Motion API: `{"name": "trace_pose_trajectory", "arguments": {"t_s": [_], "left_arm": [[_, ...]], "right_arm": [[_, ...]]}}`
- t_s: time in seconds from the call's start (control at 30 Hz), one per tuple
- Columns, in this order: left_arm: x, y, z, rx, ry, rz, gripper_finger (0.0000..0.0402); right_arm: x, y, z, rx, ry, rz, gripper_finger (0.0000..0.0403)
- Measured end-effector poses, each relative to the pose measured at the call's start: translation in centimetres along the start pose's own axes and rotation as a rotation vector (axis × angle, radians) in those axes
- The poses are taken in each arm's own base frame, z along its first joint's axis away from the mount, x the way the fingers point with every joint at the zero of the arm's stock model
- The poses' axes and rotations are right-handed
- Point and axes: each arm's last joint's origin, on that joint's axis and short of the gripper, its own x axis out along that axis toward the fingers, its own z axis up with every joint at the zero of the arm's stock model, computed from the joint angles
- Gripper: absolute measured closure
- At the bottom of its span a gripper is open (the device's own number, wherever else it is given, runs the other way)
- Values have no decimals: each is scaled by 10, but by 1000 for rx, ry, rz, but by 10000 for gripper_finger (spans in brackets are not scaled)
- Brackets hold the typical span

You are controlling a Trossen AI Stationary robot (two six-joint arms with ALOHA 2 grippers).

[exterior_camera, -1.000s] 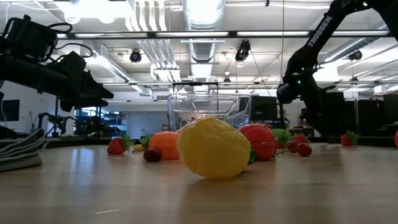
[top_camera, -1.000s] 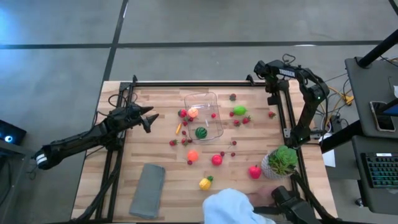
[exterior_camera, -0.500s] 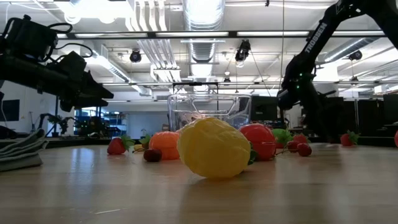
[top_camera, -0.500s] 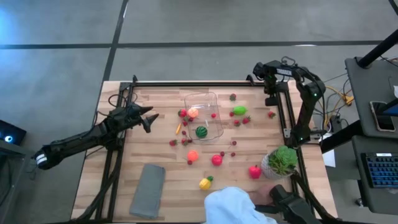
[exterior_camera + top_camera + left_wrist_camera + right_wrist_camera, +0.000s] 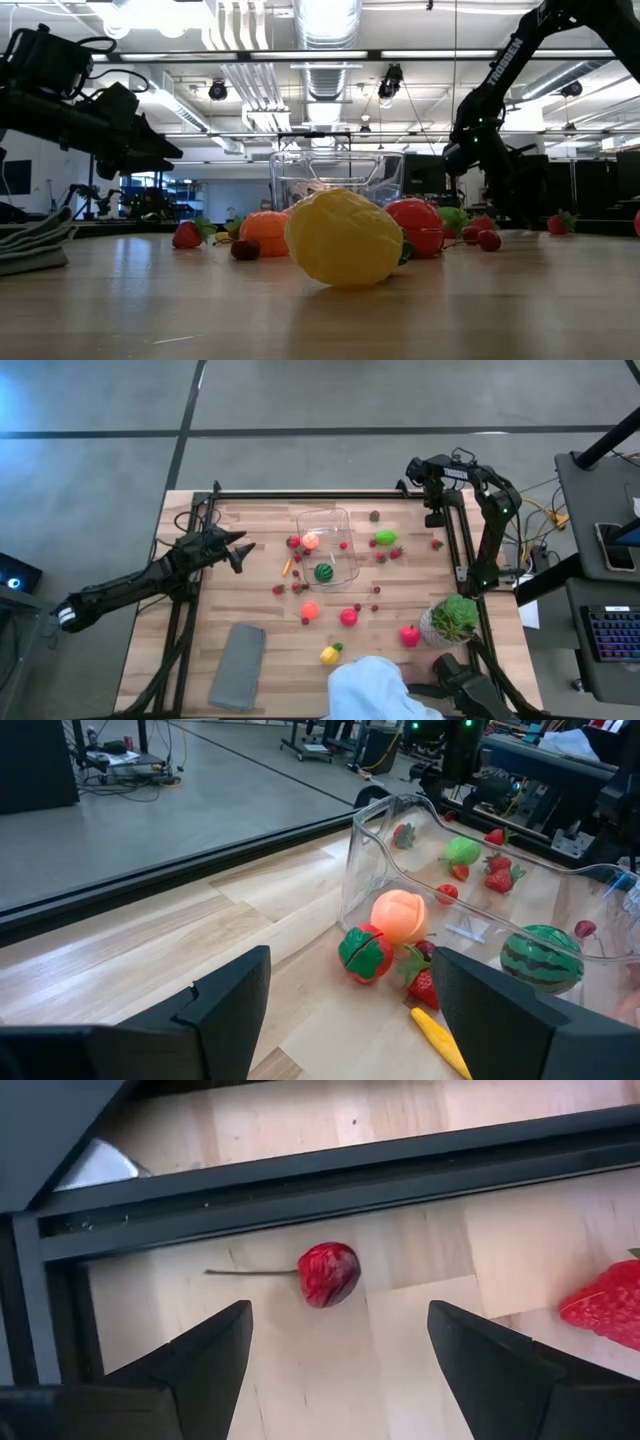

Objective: Pick and placing Produce into tupperware
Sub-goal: Put the red cherry into the transparent container

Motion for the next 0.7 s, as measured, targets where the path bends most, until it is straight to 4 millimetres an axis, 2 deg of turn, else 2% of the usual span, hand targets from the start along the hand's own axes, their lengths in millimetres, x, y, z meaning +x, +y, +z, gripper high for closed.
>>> {"name": "trace_pose_trajectory", "arguments": {"t_s": [0.23,0.5,0.6,0.7], "left_arm": [[0,0,0,0,1,-4,139],[0,0,0,0,1,-4,139],[0,0,0,0,1,-4,139],[0,0,0,0,1,-4,139]], "right_arm": [[5,0,5,85,1,-29,113],[5,1,6,96,22,-47,115],[6,1,6,113,20,-51,130],[6,0,6,116,22,-64,162]]}}
